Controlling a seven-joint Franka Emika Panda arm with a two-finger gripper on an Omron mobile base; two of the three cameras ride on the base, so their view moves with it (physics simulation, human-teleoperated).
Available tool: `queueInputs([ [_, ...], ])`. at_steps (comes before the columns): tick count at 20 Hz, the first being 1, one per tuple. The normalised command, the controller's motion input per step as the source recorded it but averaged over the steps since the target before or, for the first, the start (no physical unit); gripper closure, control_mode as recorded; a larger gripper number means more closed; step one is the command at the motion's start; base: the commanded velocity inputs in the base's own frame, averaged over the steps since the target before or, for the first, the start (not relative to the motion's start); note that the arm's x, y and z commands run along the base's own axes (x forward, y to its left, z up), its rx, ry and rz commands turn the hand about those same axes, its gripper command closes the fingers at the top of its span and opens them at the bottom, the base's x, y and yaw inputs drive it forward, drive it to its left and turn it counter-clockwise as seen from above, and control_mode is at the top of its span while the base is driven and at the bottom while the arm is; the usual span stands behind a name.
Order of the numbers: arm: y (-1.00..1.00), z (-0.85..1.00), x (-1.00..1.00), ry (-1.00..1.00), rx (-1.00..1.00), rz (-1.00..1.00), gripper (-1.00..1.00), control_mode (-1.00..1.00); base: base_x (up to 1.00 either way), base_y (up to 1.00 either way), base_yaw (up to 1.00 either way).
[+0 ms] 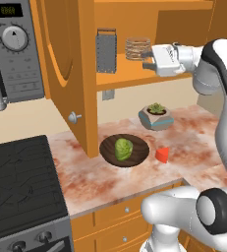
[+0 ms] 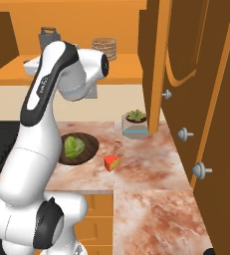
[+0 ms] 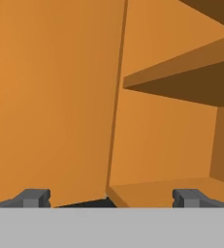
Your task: Pick the cheese from the fridge and the cheese grater from the cabinet and place them next to the salad bowl.
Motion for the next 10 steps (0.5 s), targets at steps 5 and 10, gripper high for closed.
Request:
queueInputs([
  [5,0.00,0.08,0.24,0.00,0.00,0.00,-1.00,-1.00,0.00,0.00,0.00],
  [10,0.00,0.00,0.23,0.00,0.00,0.00,-1.00,-1.00,0.00,0.00,0.00],
])
